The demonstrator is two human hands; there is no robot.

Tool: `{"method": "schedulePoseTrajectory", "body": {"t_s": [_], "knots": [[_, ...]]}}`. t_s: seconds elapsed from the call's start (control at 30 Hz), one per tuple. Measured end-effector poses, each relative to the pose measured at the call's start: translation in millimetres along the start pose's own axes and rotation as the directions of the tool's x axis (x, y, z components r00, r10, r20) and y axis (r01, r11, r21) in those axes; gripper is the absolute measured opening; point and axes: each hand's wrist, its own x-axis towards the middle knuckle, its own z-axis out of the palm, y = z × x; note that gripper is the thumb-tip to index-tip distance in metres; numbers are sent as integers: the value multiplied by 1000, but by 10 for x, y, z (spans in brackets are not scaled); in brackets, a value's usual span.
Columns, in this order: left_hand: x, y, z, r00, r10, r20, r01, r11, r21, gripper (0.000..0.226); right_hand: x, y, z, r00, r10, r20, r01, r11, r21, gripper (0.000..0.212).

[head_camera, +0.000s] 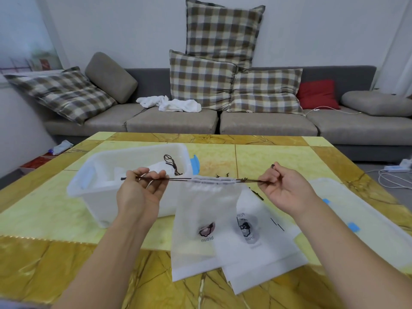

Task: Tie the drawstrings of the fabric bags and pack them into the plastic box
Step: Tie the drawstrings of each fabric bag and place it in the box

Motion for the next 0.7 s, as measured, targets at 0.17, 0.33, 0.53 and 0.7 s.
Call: {"method": "schedulePoseTrajectory", "body": {"t_s": [0.17,0.33,0.53,0.7], "knots": [[117,305,-176,997,32,-72,-33,999,-24,43,86,-348,-208,993,-89,-82,74,982,-174,29],[91,250,-71,987,158,-27,-142,941,306,53,102,-405,-257,976,-193,-103,145,923,-355,28],[-260,-47,227,978,-78,195,-20,890,455,37,-192,-77,78,972,-46,230,200,672,-713,26],[-587,-373,492,881,-238,408,-20,844,536,26,-563,303,523,847,97,523,371,598,-711,19]]}}
